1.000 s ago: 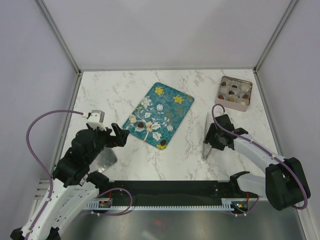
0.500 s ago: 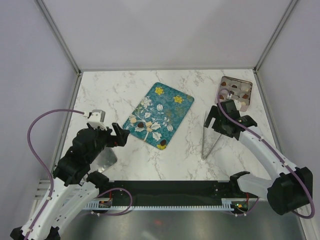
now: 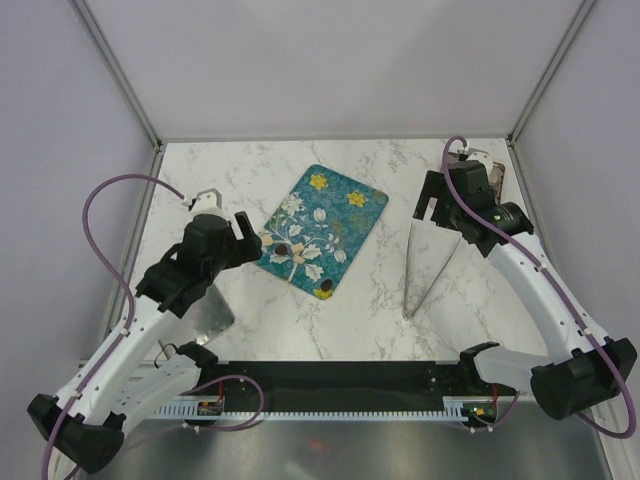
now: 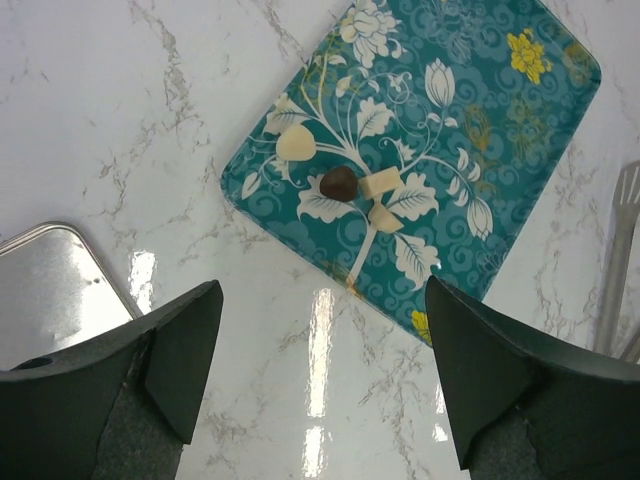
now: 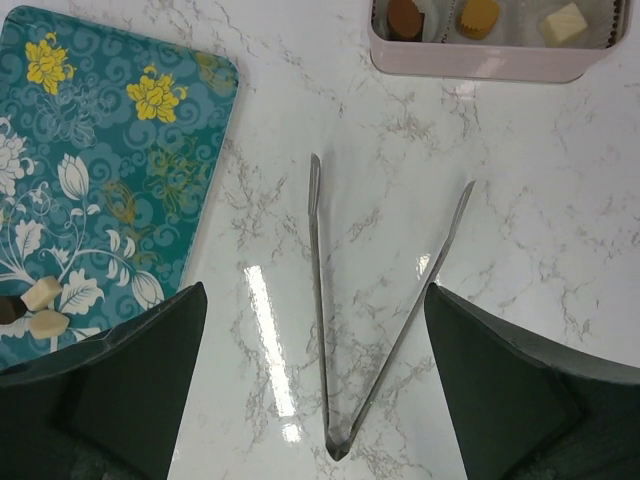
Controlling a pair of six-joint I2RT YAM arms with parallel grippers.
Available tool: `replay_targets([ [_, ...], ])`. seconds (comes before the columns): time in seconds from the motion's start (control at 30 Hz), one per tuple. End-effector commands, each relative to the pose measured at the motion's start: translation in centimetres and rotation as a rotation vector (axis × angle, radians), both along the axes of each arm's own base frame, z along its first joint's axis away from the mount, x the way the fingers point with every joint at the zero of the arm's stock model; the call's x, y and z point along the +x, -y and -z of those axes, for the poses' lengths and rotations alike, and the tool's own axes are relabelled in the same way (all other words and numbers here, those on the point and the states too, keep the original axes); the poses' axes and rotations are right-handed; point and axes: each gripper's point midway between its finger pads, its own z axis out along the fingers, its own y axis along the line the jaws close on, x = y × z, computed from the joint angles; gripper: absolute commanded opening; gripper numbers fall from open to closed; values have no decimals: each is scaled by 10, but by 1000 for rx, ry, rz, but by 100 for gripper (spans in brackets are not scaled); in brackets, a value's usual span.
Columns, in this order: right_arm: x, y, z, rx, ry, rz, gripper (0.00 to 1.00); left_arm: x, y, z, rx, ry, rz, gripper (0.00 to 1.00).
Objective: Pack the chocolate
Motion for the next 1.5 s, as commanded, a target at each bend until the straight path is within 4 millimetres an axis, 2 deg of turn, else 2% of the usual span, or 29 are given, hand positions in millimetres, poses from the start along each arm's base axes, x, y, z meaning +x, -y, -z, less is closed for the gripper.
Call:
replay_targets([
  [0.0,7,-5,-20,-12,52,-65,98,21,-10,-22,-43,5,-171,89],
  [0.07,5,-17,-18,26,44,-116,98,21,-13,-19,-51,-43,-201,89],
  [0.23,1,-22,-3,34,37,-154,98,20,-18,13,-54,-164,-220,89],
  [0.27,1,-22,-2,31,39,-162,98,17,-27,26,-58,-201,-255,88],
  [0.33,-3,-25,3,43,30,-188,98,13,-29,45,-95,-268,-275,85],
  [0.43,-8,-30,8,67,24,-215,98,-4,-55,96,-124,-404,-430,78],
  [0.53,-14,-37,12,103,27,-240,98,-11,-68,125,-78,-472,-490,77],
  [0.67,-20,-40,17,133,33,-254,97,-13,-77,146,-30,-523,-543,75],
  [0.87,-23,-40,20,136,32,-257,97,-15,-78,171,-37,-576,-568,75],
  [1.03,-24,-38,21,127,35,-258,96,-15,-76,182,-55,-592,-576,75],
  [1.07,-23,-38,22,123,33,-256,96,-9,-74,183,-77,-573,-570,74],
  [1.1,-24,-38,26,116,23,-259,97,-14,-72,188,-96,-588,-566,72],
  [1.17,-23,-38,30,116,9,-260,97,-10,-68,191,-125,-576,-551,69],
  [1.47,-24,-37,34,112,4,-253,96,-23,-70,215,-97,-664,-548,63],
])
